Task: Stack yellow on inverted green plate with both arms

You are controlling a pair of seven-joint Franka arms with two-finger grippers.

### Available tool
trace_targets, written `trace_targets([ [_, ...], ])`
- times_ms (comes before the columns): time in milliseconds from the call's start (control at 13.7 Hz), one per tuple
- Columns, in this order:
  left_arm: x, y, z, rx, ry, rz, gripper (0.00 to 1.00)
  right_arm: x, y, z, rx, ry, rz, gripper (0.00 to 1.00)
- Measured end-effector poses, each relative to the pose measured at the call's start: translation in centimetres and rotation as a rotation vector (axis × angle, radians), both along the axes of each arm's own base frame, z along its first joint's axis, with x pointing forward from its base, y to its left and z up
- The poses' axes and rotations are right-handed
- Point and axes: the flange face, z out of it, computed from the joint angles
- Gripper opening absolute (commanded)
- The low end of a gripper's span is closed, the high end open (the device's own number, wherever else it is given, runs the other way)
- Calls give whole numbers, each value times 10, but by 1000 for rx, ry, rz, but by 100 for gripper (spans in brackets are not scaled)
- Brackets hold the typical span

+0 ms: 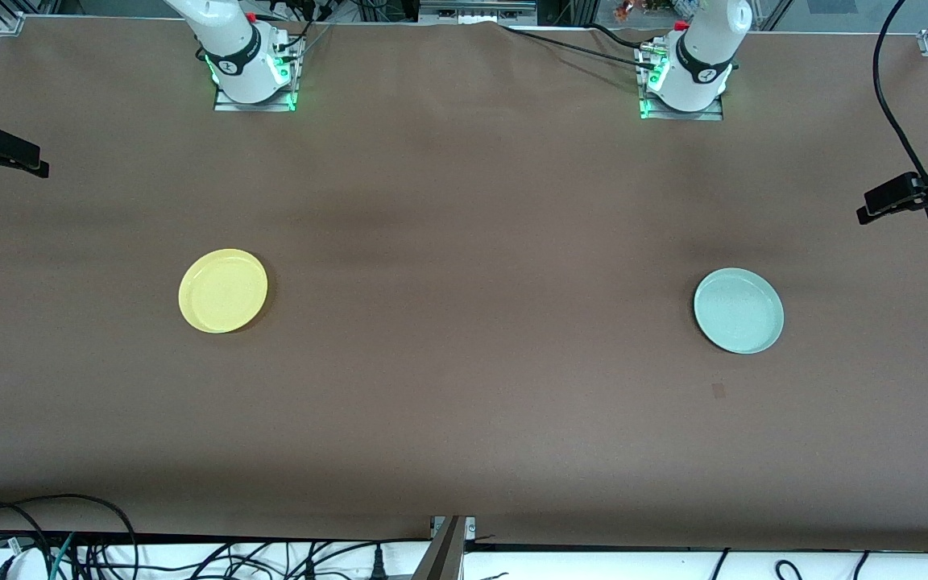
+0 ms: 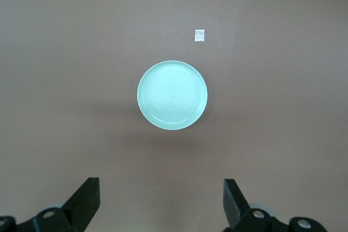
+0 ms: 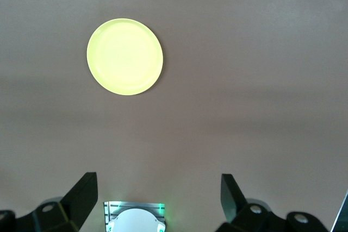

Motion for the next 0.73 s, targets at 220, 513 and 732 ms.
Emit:
trace_targets([
  [220,2,-8,-1,-40,-4,-8,100,0,0,0,0,0,0,100],
  [513,7,-9,5,-60,-30,-5,100,0,0,0,0,0,0,100],
  [732,25,-3,-34,-56,35,1,100,0,0,0,0,0,0,100],
])
